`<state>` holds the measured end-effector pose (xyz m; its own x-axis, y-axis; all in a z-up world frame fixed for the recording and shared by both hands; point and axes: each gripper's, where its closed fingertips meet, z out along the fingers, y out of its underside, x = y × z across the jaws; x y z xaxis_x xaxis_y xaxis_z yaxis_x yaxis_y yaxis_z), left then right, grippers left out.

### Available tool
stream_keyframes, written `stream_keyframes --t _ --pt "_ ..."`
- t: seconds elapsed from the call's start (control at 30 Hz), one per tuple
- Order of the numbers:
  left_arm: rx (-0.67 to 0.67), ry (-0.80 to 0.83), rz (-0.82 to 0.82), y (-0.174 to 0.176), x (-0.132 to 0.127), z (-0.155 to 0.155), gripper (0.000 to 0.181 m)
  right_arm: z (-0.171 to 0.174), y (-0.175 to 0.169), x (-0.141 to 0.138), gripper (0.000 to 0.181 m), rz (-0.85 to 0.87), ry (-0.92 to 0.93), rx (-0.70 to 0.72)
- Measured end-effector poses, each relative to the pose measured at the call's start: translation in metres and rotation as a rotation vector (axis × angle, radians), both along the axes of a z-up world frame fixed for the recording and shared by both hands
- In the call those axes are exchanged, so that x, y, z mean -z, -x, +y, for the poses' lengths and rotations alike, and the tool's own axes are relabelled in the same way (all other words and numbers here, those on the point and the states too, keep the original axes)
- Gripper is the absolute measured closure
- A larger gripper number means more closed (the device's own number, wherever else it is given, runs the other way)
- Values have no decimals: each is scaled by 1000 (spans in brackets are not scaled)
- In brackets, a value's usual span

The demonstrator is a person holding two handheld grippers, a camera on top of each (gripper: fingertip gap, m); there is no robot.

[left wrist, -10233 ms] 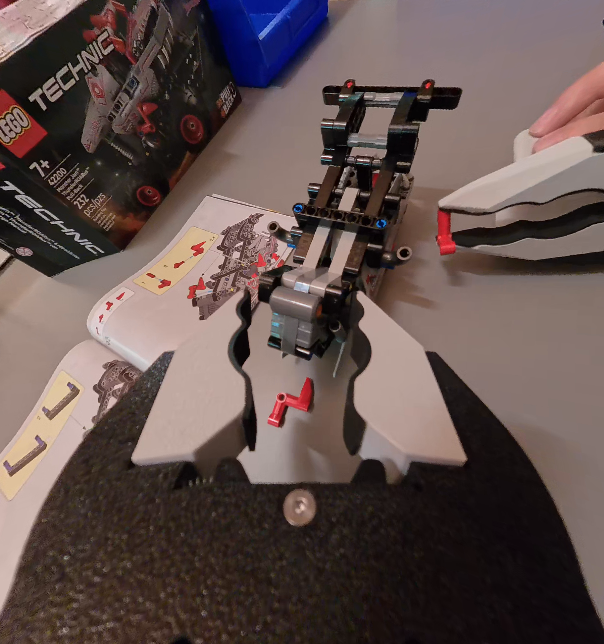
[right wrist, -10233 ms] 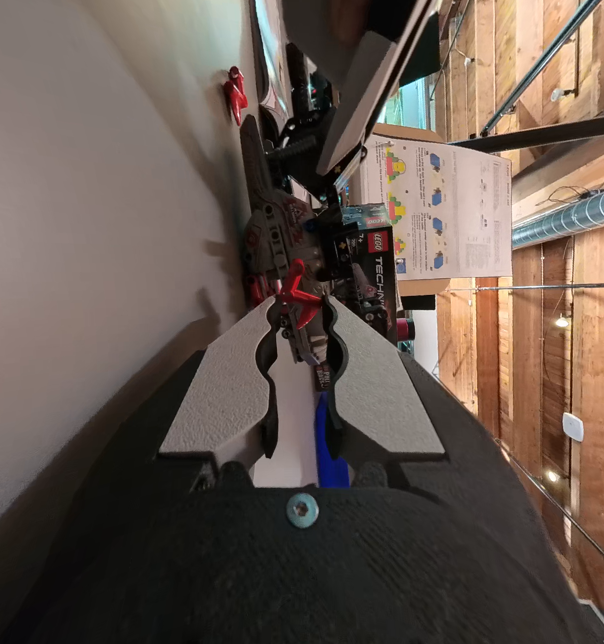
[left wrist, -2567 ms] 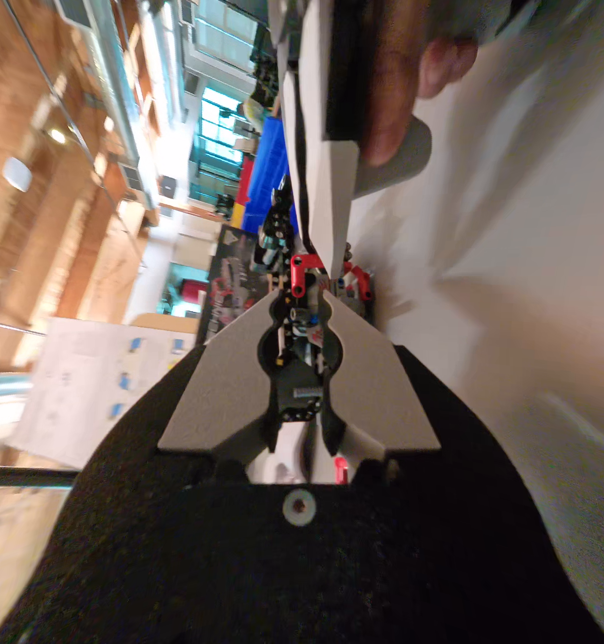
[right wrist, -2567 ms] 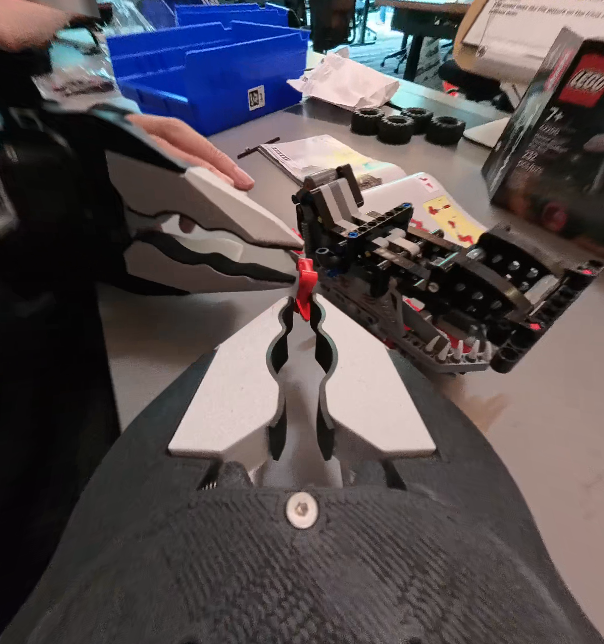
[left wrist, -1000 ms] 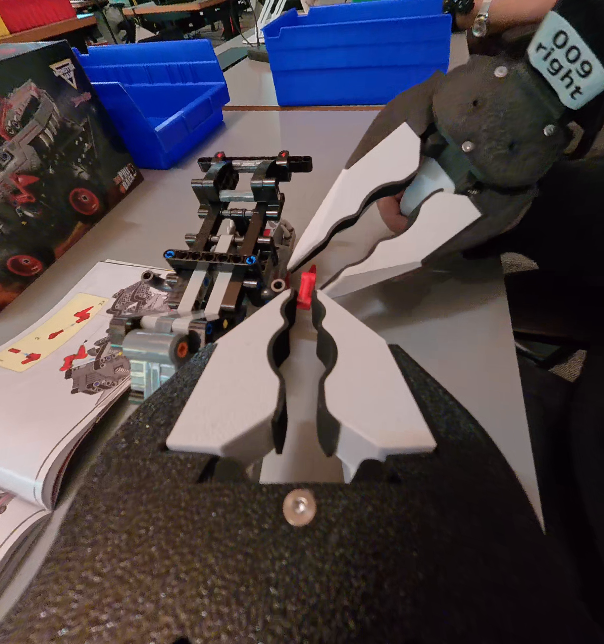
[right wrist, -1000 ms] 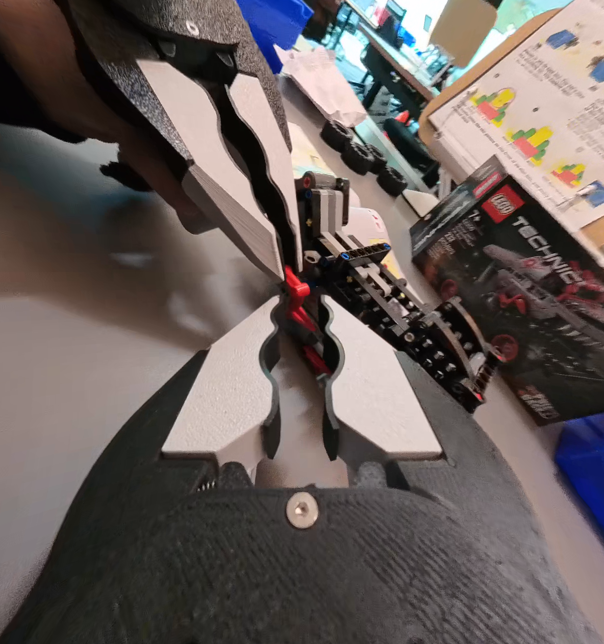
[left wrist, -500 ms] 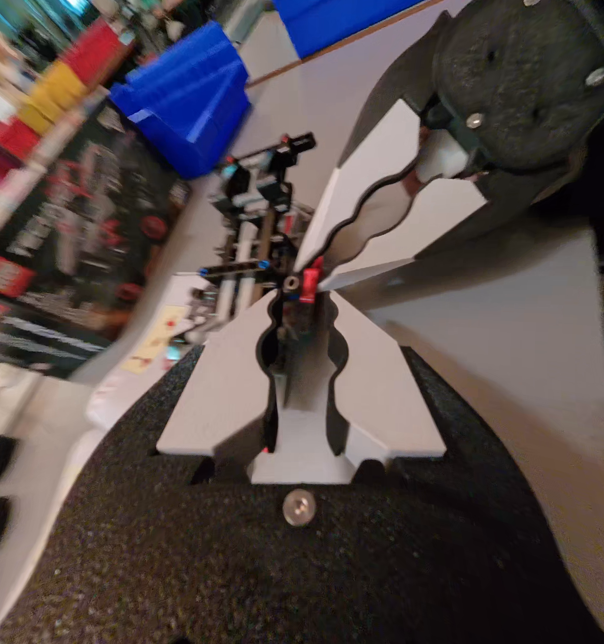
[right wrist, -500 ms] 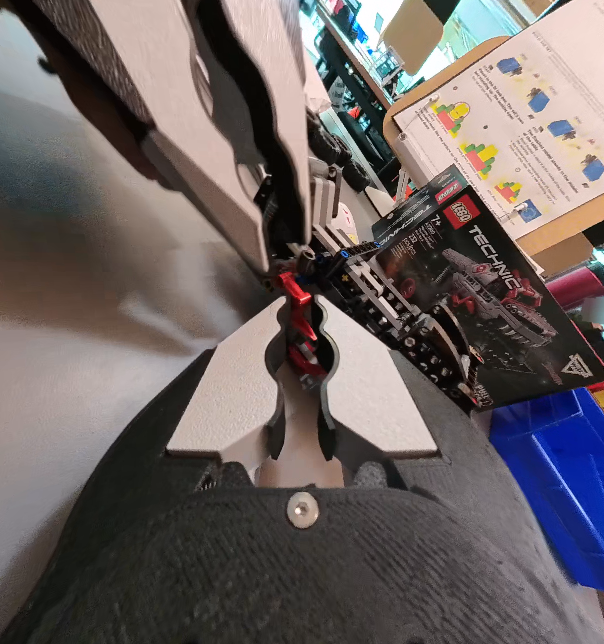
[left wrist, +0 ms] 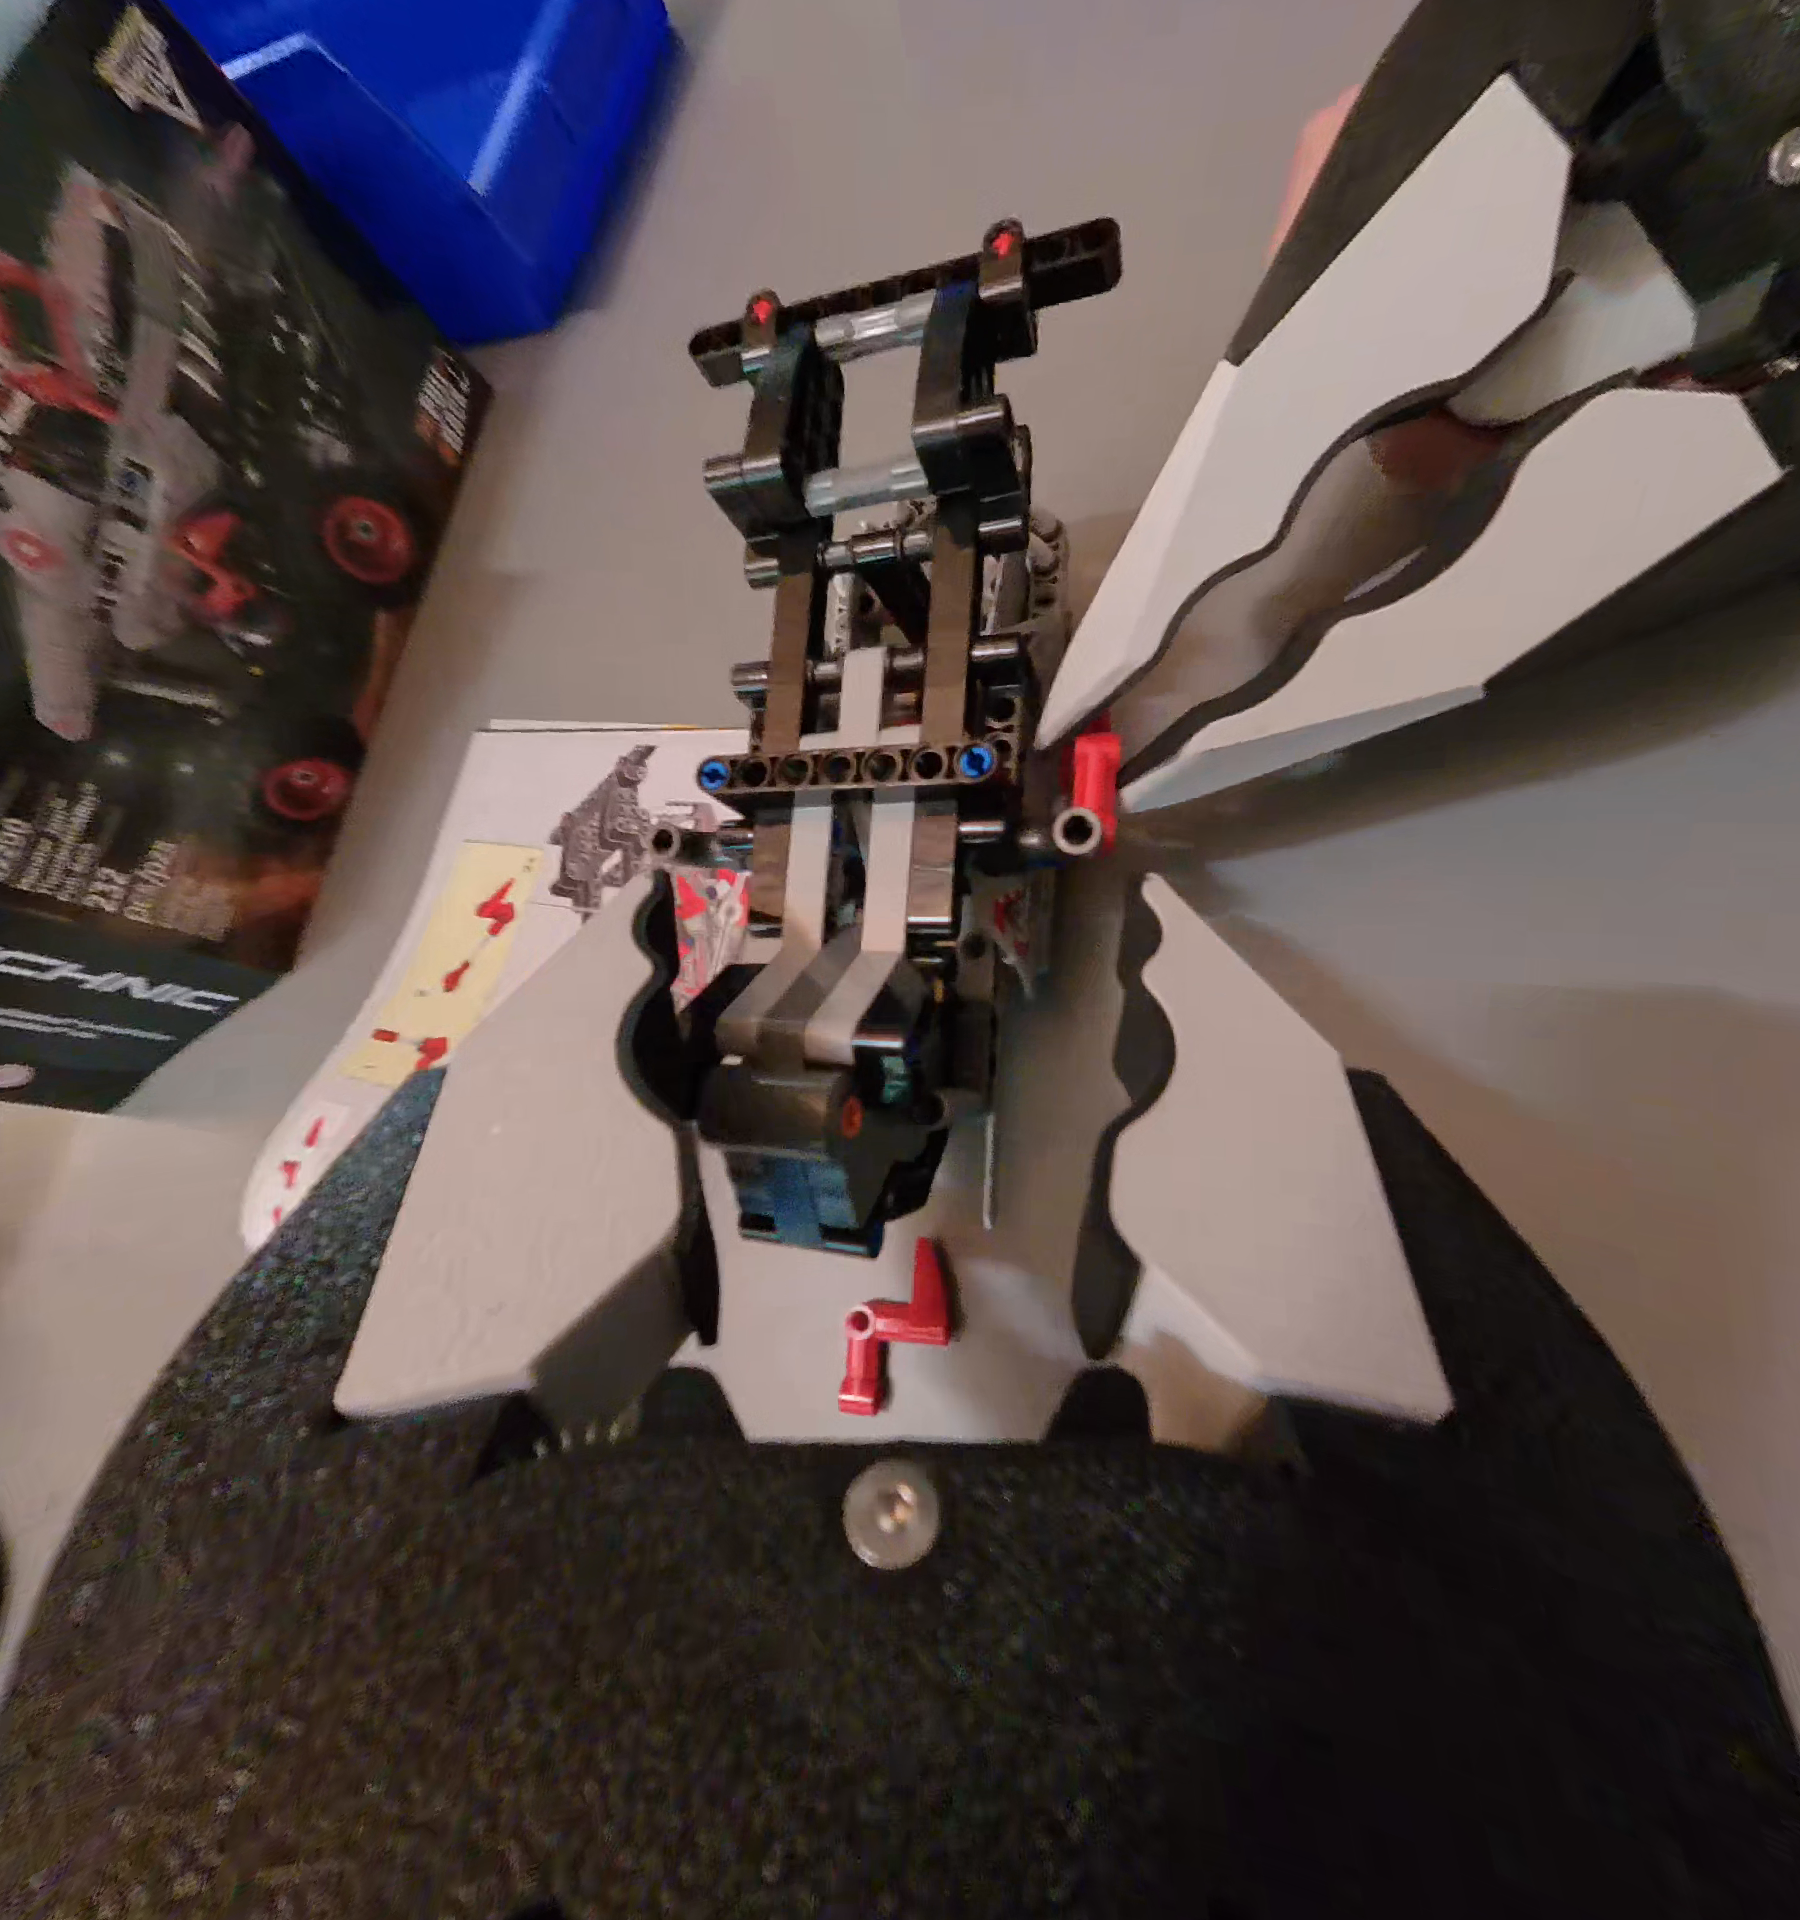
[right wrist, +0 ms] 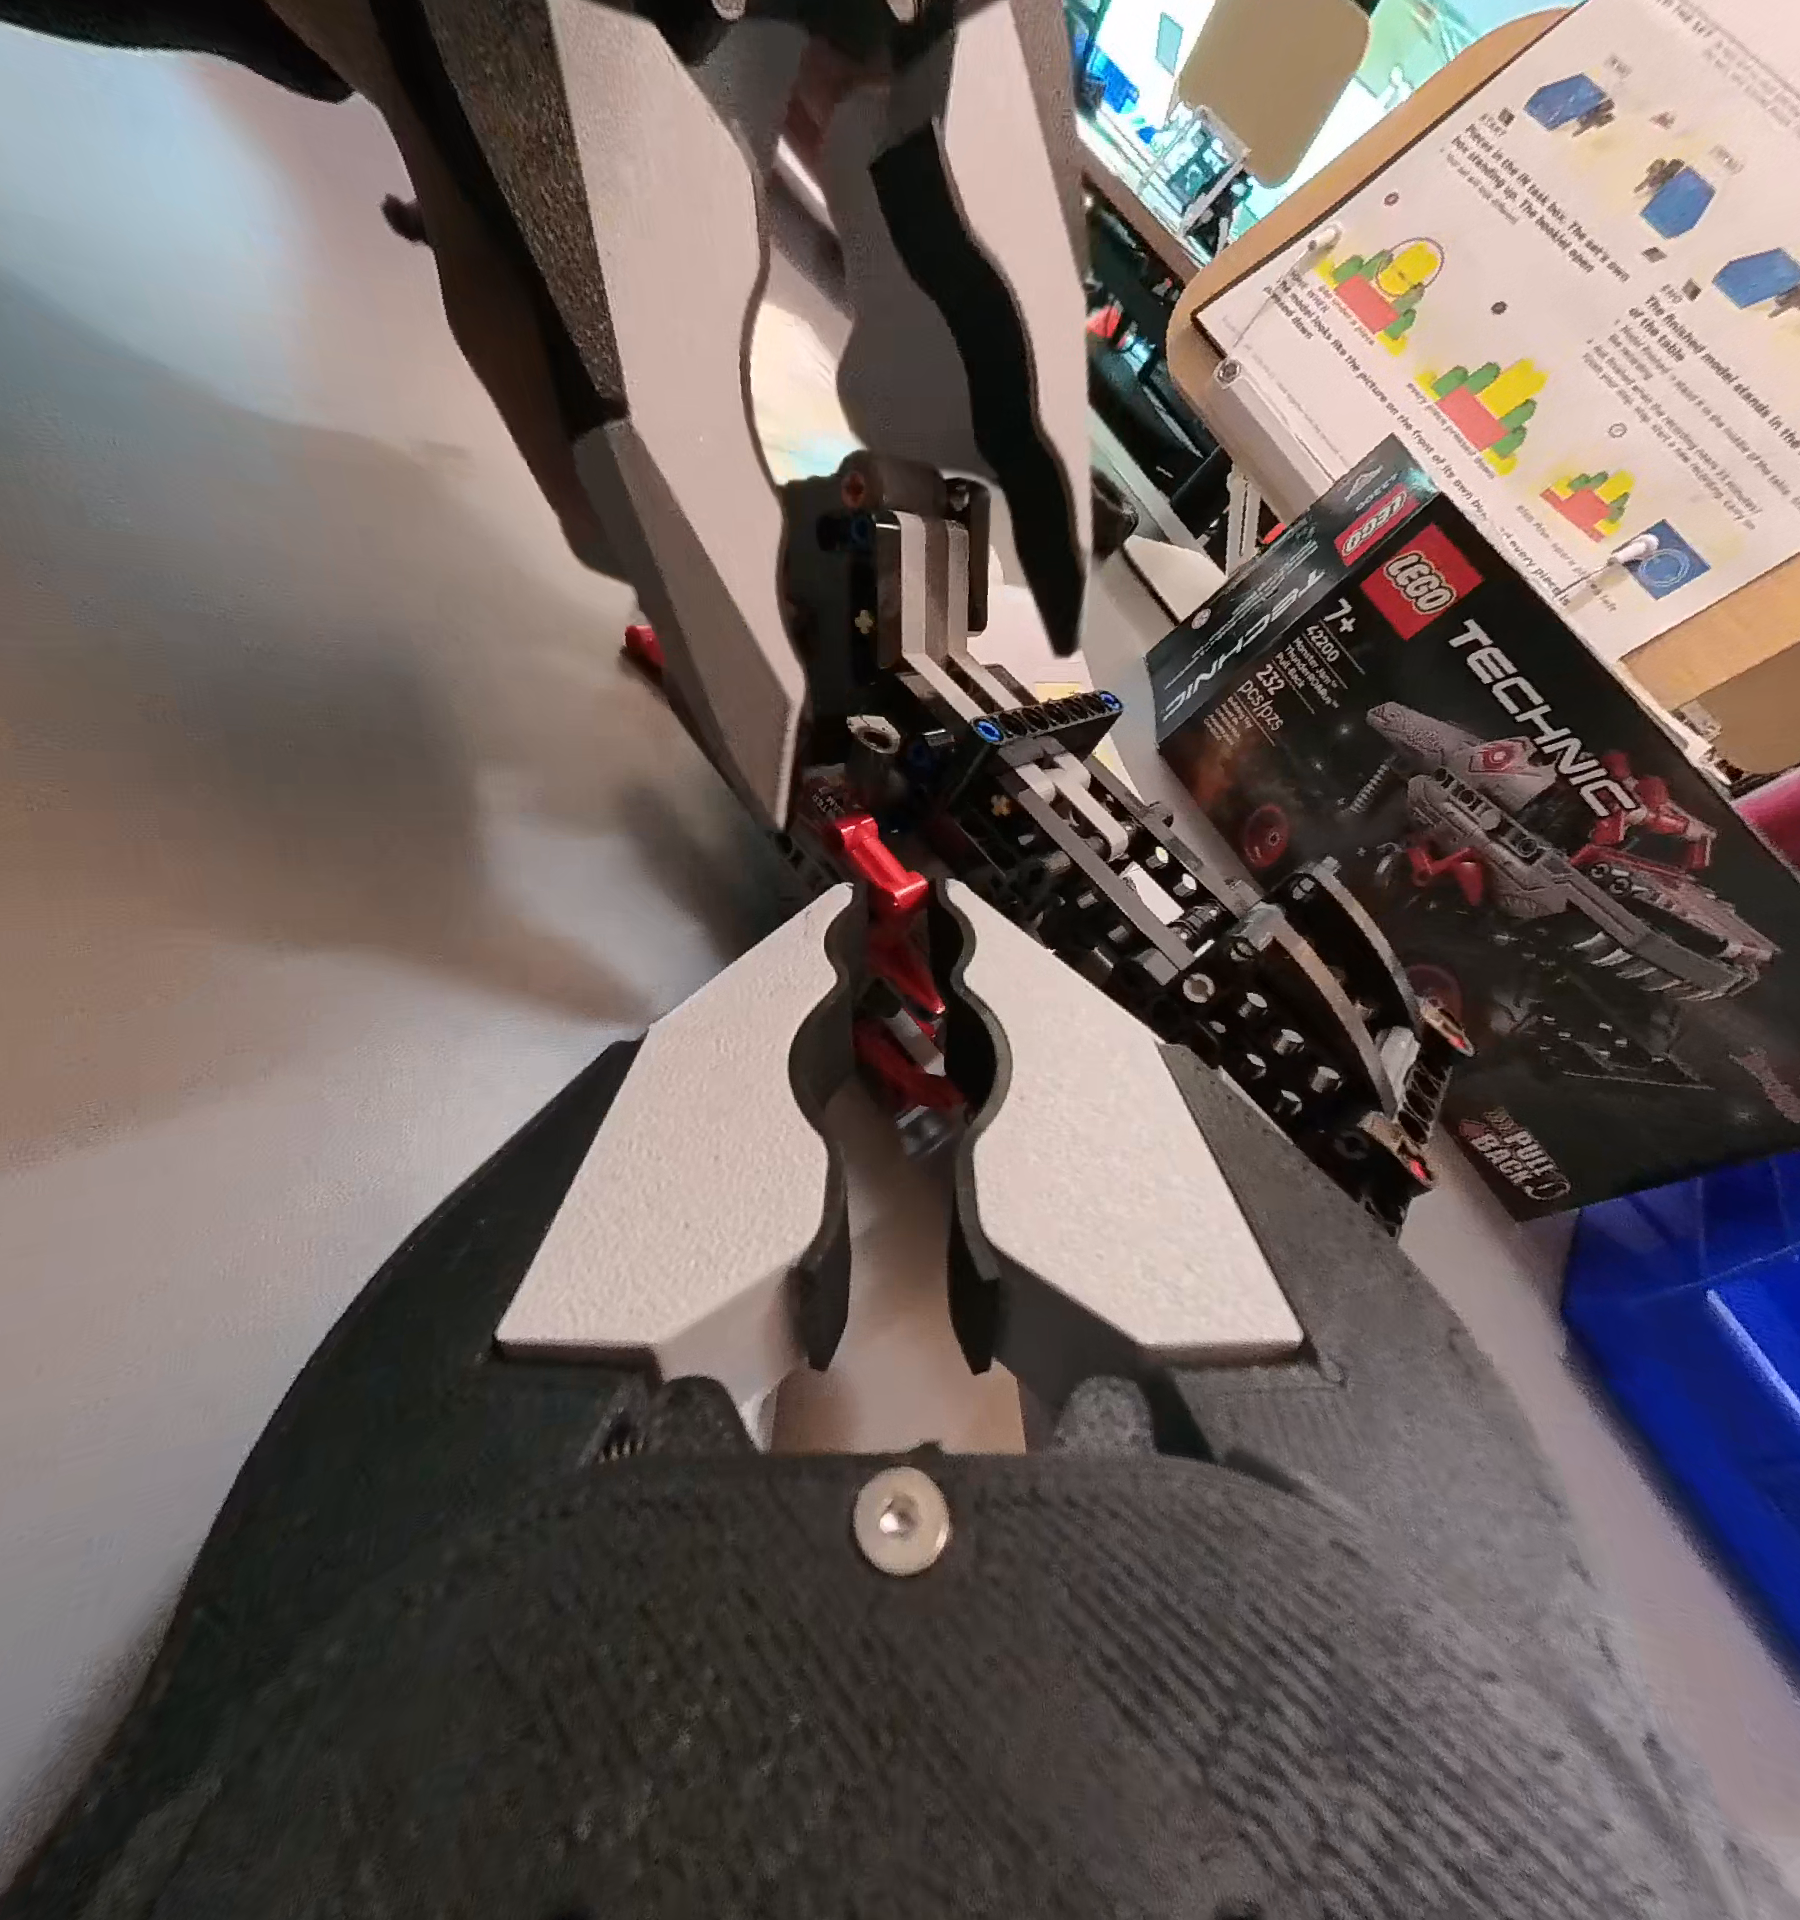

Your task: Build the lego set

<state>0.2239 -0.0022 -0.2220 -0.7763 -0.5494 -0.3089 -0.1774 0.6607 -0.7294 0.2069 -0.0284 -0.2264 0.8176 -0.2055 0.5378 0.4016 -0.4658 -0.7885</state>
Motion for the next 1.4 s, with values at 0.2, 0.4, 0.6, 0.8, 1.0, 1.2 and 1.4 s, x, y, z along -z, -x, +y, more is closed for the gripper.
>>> stream_keyframes --t 0.2,0.4,0.6,0.8,1.0,1.2,1.4 --pt "-34 -25 -1 -5 3 0 103 0 0 0 172 -24 5 4" --pt "12 -92 32 -7 6 -2 100 1 1 1 172 -33 7 0" --pt "84 -174 86 -5 2 -1 103 2 1 6 172 -52 42 5" --pt "77 -252 214 -1 18 6 99 5 2 2 172 -27 19 17" --pt "67 -247 173 -6 16 4 112 5 0 2 172 -15 17 36" --pt "51 -120 207 -6 16 0 105 5 -2 3 172 -9 21 52" --pt "24 -44 182 -8 16 0 107 5 -4 3 172 2 23 58"
